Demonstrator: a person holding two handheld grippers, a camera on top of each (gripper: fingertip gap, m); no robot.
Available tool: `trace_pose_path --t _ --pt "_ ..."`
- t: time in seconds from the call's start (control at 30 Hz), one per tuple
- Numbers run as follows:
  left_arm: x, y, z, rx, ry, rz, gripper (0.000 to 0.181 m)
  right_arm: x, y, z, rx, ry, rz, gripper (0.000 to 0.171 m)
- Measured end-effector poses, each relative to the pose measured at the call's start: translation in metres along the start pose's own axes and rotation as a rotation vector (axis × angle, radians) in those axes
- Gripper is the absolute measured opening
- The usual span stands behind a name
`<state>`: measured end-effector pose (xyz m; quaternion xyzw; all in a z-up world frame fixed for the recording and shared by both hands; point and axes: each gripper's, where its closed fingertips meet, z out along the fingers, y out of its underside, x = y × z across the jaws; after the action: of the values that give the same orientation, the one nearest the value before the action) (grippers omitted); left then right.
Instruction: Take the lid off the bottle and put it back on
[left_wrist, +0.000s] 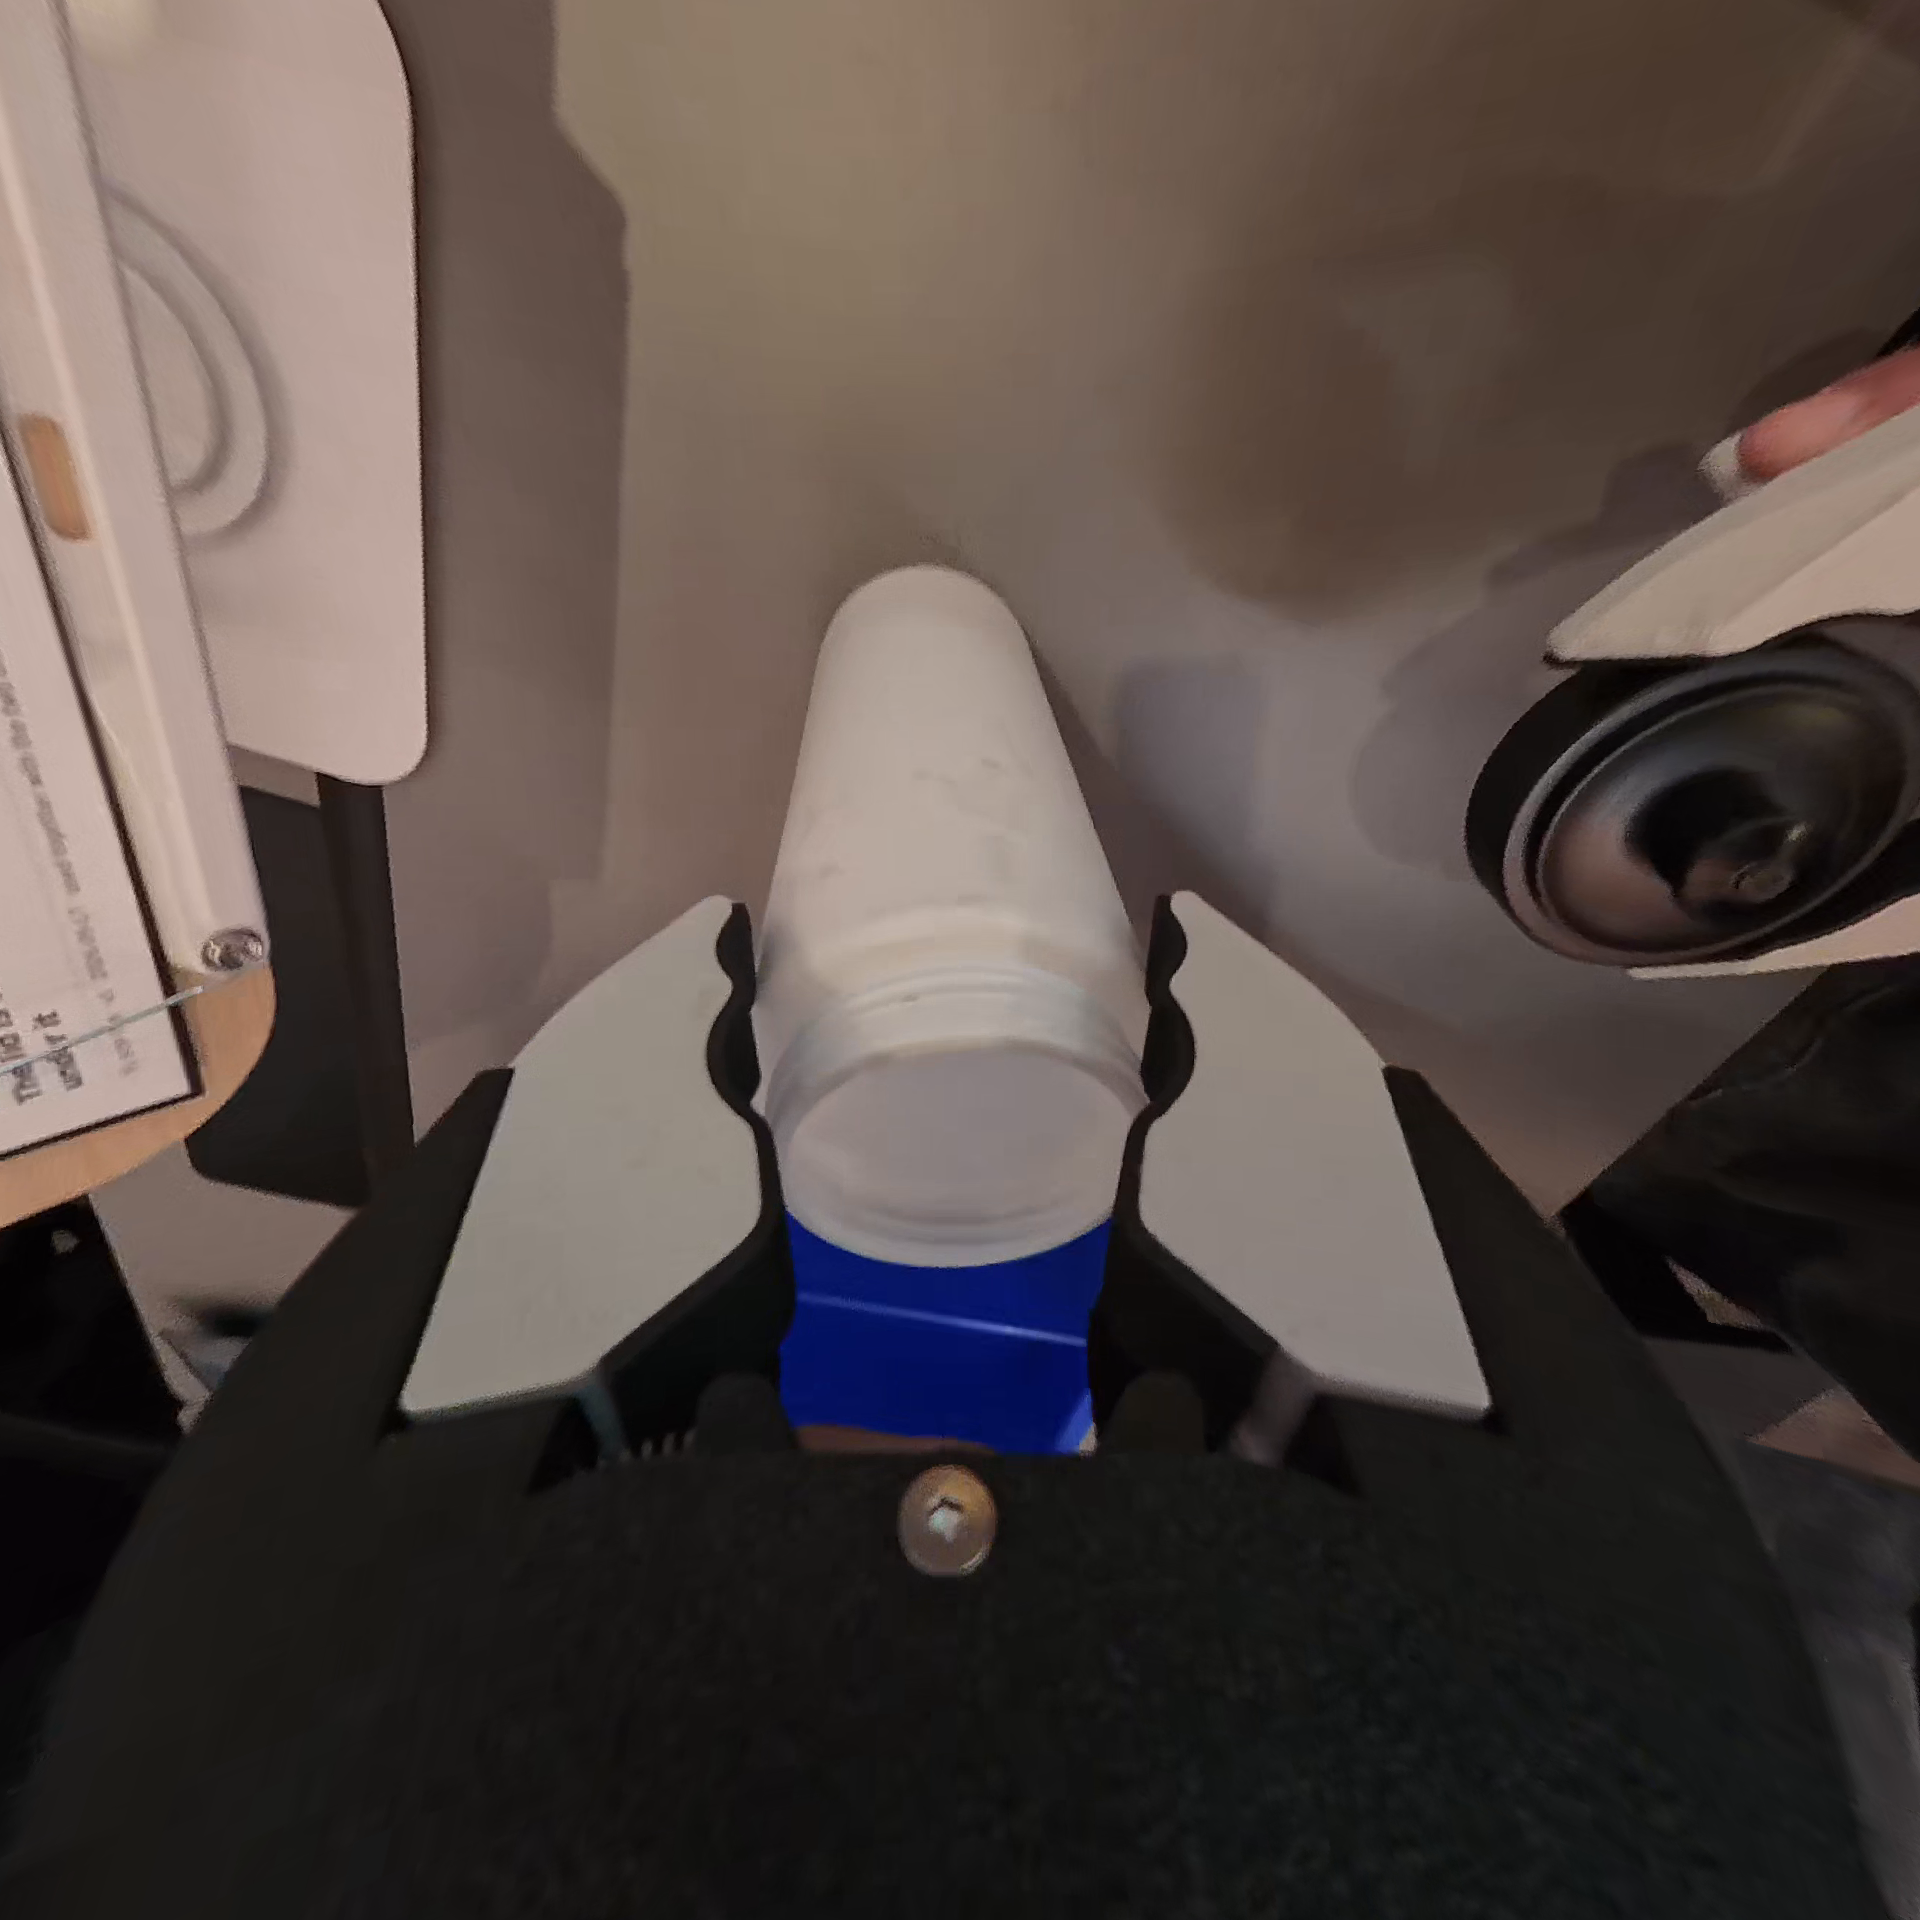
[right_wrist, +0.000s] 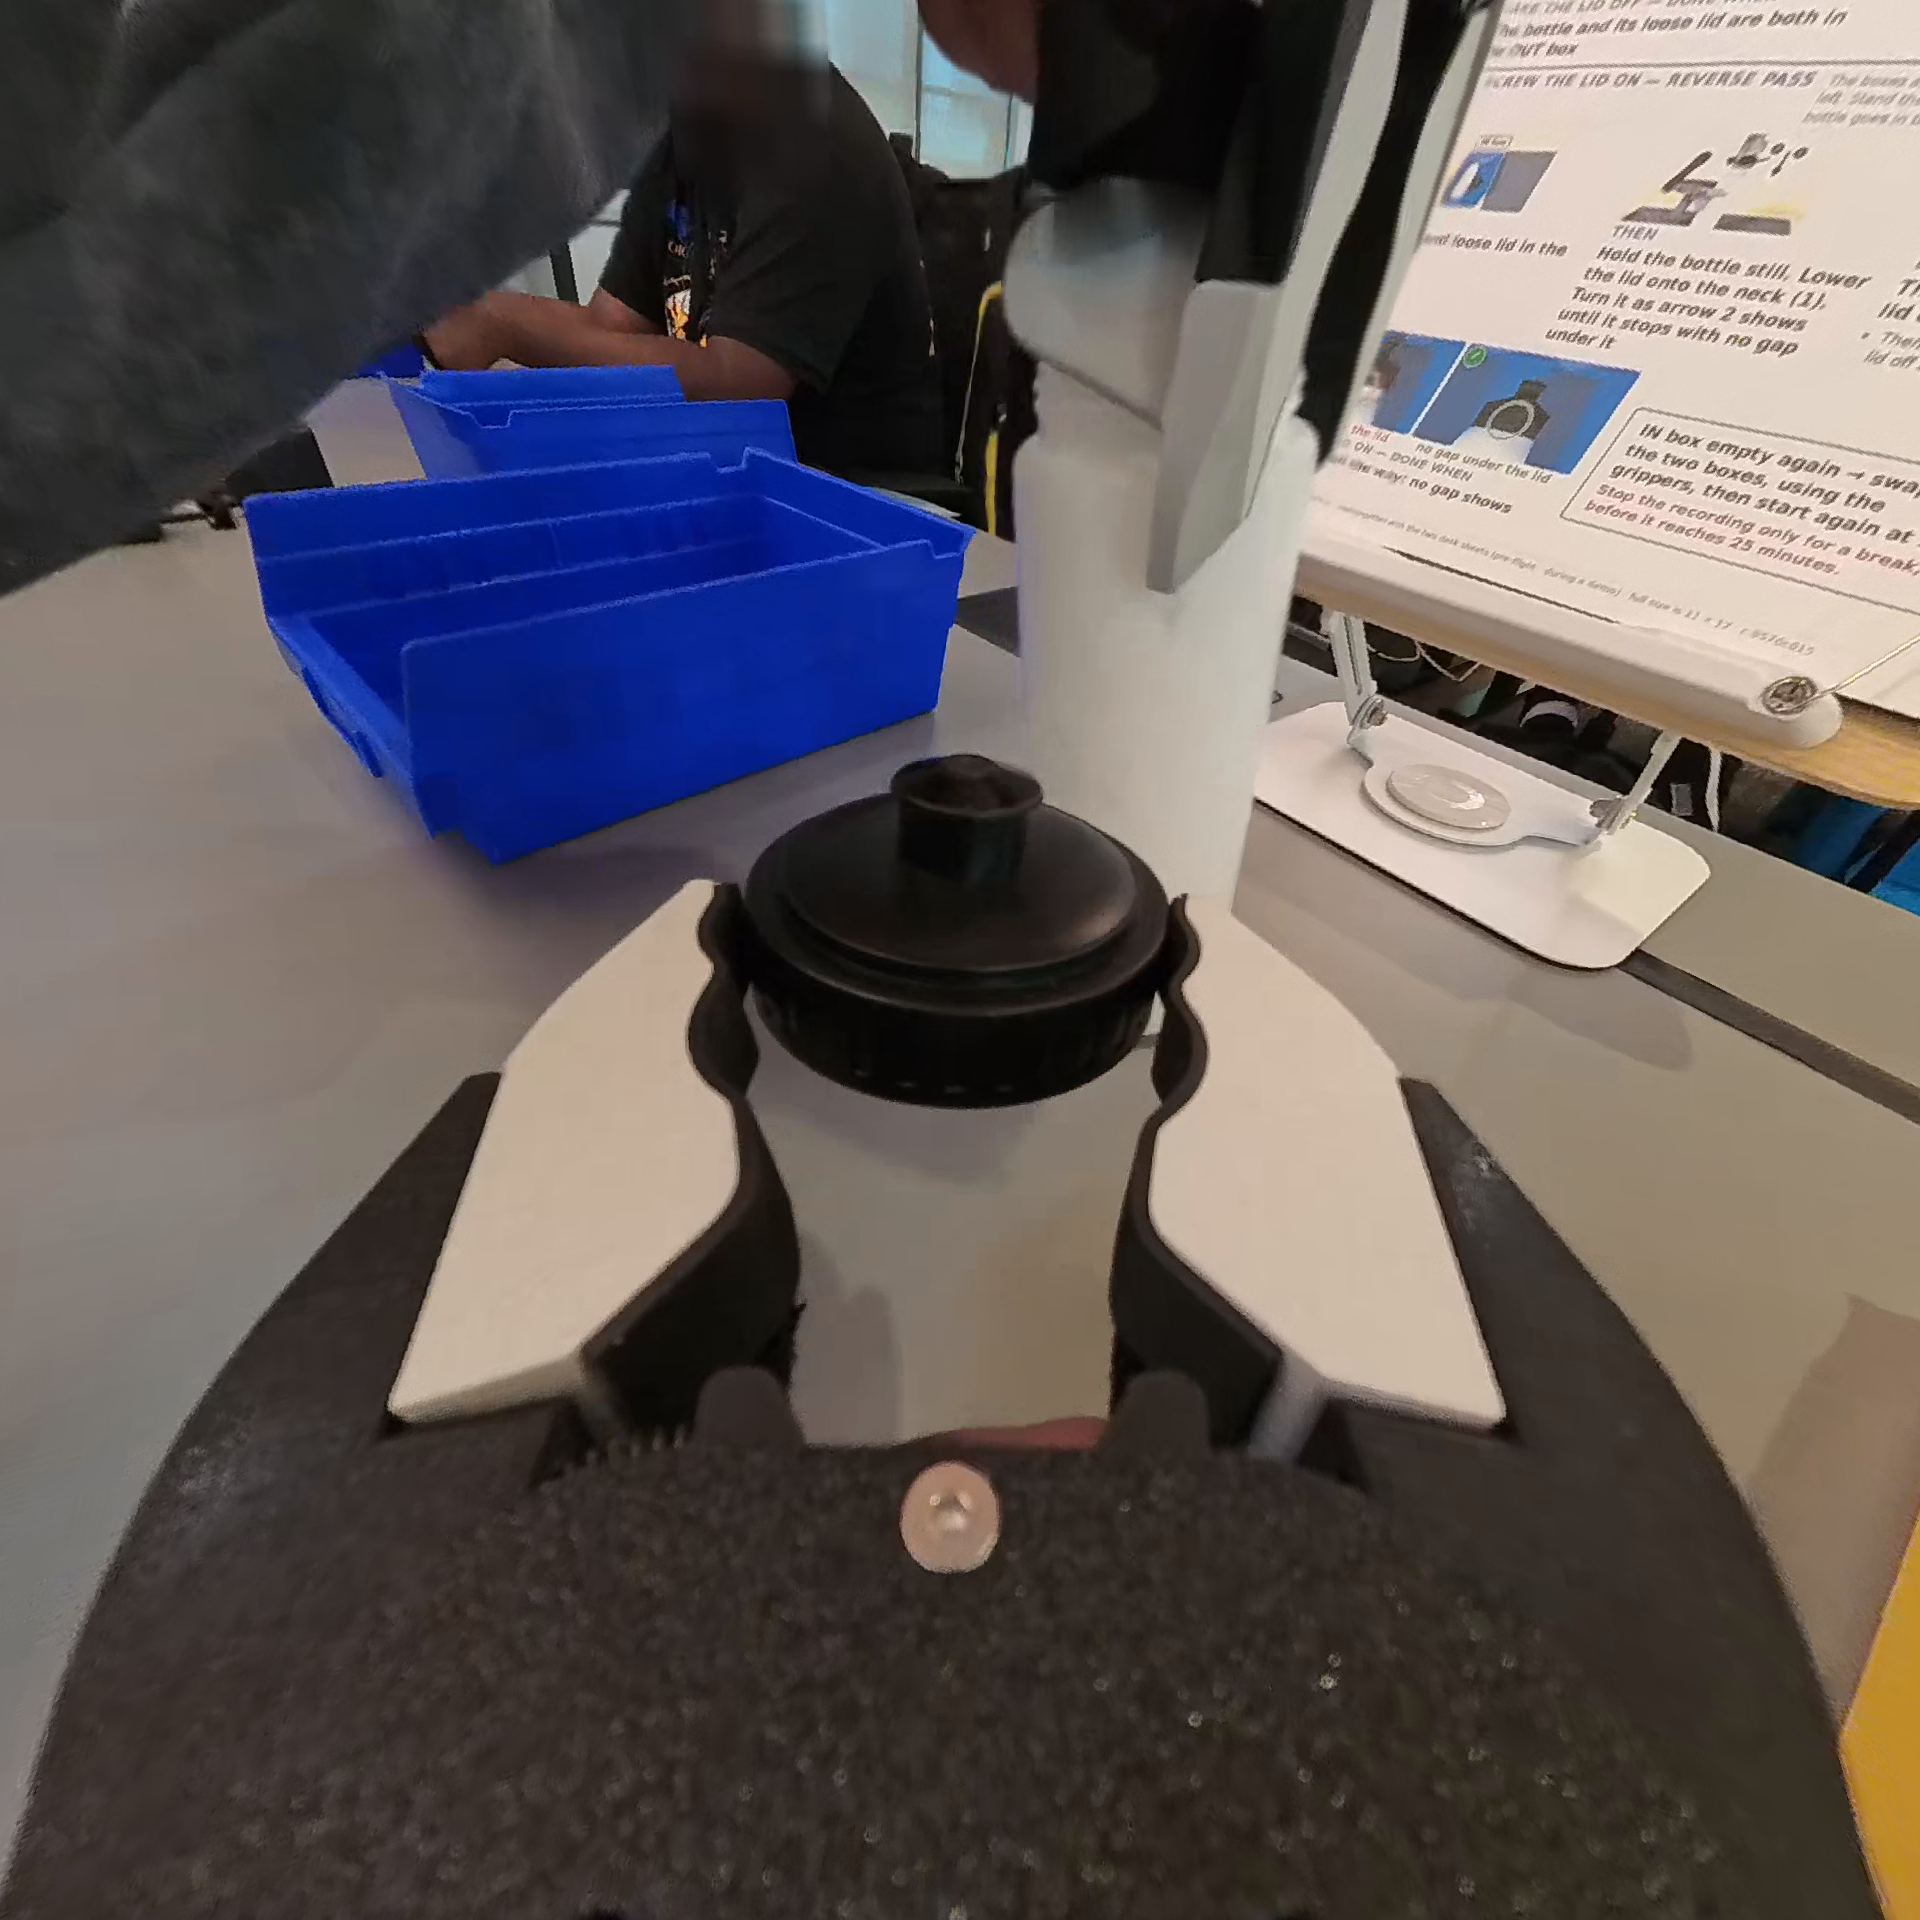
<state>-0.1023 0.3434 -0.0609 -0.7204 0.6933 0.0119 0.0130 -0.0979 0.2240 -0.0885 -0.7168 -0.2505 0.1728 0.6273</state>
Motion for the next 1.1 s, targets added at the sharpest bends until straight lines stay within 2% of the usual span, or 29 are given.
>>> trace_pose_path --t 0.23,0.37,0.47,0.57,0.67,0.73,0.8,0.83,0.93,1.0,1.03,1.1 --pt "-0.004 -0.025 0.004 0.100 0.018 0.015 0.073 0.004 0.005 0.001 -0.013 0.001 0.023 0.075" --pt "-0.015 -0.027 0.009 0.124 -0.055 0.024 0.074 0.005 0.005 0.000 -0.013 0.004 0.021 0.075" --pt "-0.021 -0.032 0.008 0.207 -0.072 -0.007 0.080 0.007 0.009 0.001 -0.022 0.002 0.027 0.075" --pt "-0.023 -0.050 -0.012 0.457 -0.066 -0.065 0.083 0.009 0.012 0.002 -0.027 0.002 0.039 0.075" --pt "-0.017 -0.064 -0.062 0.885 -0.064 -0.159 0.087 0.012 0.013 0.002 -0.022 0.004 0.058 0.075" --pt "-0.007 -0.056 -0.094 1.176 -0.047 -0.222 0.086 0.014 0.012 0.001 -0.017 0.007 0.069 0.075" --pt "-0.002 -0.037 -0.105 1.366 -0.076 -0.292 0.082 0.016 0.012 0.001 -0.015 0.007 0.081 0.075" --pt "-0.003 -0.027 -0.103 1.416 -0.115 -0.328 0.080 0.017 0.012 0.001 -0.014 0.006 0.088 0.075" --pt "-0.006 0.001 -0.086 1.481 -0.233 -0.411 0.087 0.016 0.010 0.000 -0.012 0.003 0.085 0.075" --pt "0.001 0.012 -0.072 1.543 -0.253 -0.436 0.090 0.015 0.009 0.000 -0.011 0.005 0.077 0.075" --pt "0.003 0.016 -0.059 1.539 -0.262 -0.448 0.094 0.015 0.010 0.000 -0.013 0.004 0.076 0.075" --pt "0.000 0.018 -0.029 1.474 -0.294 -0.467 0.089 0.015 0.011 0.001 -0.020 0.004 0.072 0.075"
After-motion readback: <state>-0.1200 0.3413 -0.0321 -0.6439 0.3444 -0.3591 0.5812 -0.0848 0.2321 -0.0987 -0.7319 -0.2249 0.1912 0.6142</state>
